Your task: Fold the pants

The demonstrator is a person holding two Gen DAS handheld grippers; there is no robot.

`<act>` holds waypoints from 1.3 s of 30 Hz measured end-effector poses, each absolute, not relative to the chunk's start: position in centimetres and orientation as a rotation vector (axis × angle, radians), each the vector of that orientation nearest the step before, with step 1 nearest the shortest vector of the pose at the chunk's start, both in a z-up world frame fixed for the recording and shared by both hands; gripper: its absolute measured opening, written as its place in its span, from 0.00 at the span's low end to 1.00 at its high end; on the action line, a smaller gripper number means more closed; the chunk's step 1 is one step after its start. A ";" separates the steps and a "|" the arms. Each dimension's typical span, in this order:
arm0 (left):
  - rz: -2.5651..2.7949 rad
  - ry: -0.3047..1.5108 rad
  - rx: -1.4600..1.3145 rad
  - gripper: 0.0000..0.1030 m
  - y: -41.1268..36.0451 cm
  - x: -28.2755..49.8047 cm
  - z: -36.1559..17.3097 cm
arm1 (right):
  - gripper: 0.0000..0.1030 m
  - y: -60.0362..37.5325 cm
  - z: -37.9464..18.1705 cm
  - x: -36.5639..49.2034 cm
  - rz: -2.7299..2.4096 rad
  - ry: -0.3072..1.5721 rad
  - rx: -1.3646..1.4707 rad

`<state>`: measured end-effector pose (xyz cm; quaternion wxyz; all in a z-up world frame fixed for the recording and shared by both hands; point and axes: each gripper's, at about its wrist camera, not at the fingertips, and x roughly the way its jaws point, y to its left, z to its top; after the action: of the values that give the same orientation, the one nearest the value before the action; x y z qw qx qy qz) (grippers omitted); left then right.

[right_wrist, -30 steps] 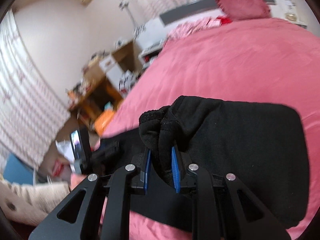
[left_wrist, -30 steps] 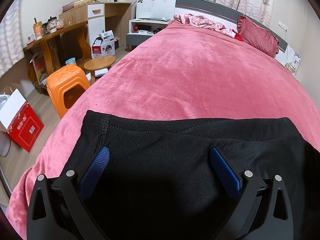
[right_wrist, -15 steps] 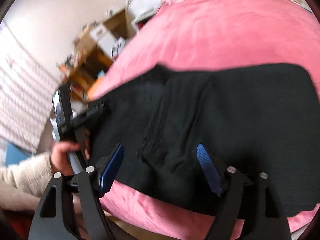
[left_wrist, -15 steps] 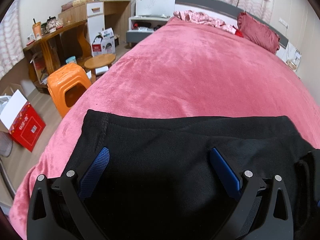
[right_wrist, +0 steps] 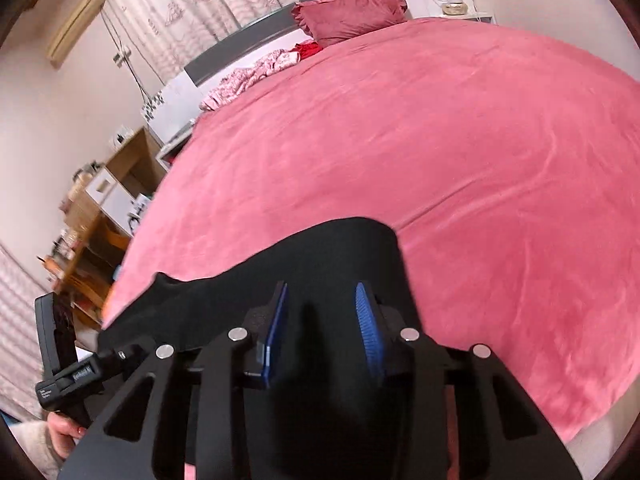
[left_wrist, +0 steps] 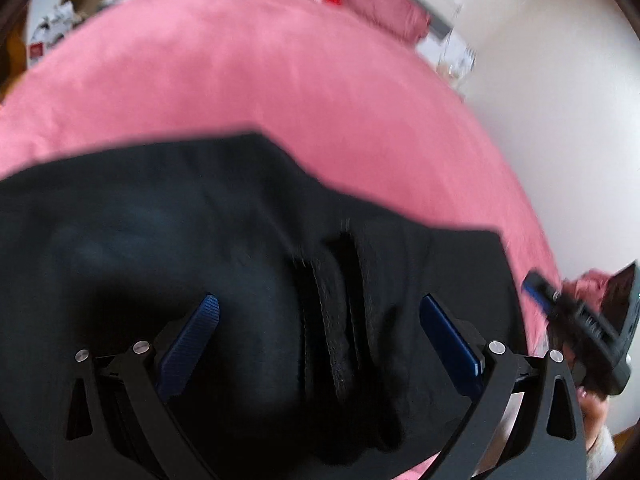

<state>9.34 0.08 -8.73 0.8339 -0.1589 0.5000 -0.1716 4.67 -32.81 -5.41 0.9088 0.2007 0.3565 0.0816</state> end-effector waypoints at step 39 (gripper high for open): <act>-0.085 0.864 -0.410 0.89 9.2 3.5 -6.2 | 0.96 -25.4 -10.3 1.6 0.065 0.827 -0.023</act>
<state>3.54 9.25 -6.22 0.8871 -0.1972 0.4154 -0.0407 1.62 -25.36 -10.25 0.9152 -0.0112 0.4016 0.0315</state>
